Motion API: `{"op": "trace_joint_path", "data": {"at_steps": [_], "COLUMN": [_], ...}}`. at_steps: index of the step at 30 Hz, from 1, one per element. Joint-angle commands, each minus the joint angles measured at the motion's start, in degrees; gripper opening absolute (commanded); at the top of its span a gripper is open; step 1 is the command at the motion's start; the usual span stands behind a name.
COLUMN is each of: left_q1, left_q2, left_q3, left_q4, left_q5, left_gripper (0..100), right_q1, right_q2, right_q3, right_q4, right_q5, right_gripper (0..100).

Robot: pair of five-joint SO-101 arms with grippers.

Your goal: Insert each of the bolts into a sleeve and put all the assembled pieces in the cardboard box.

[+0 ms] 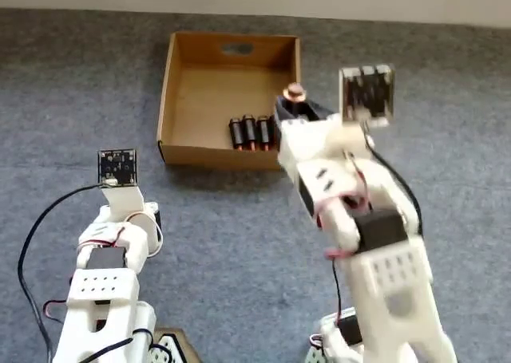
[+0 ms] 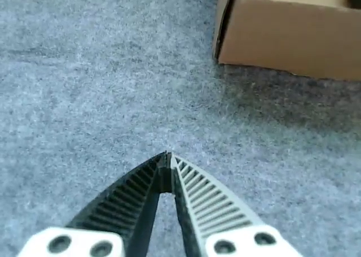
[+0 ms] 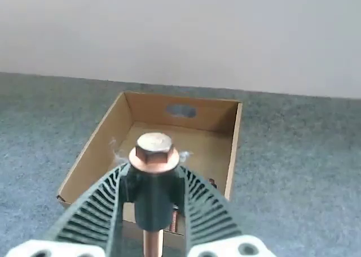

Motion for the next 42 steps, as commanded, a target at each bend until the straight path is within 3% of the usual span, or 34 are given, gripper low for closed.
{"op": "trace_joint_path", "data": {"at_steps": [1, 8, 20, 27, 42], "left_q1": [-0.7, -0.6, -0.4, -0.4, -0.4], "left_q2": [-0.7, -0.7, -0.7, -0.7, -0.7], "left_q3": [-0.2, -0.2, -0.1, -0.1, -0.1], "left_q4": [-0.9, -0.9, -0.9, -0.9, -1.0], "left_q5": [-0.5, -0.5, -0.5, -0.5, -0.5], "left_gripper": [1, 1, 1, 1, 1], "right_q1": [-1.8, -5.5, -8.6, -9.2, -10.4], "right_q2": [18.2, 47.4, 75.8, 81.7, 88.6], "right_q3": [-13.7, -33.6, -56.1, -59.7, -59.9], "right_q4": [-0.3, -0.2, -0.1, 4.3, 4.7], "right_q5": [-1.7, -2.0, -2.0, -8.2, -8.0], "right_gripper": [0.5, 0.5, 0.5, 0.5, 0.5]}}
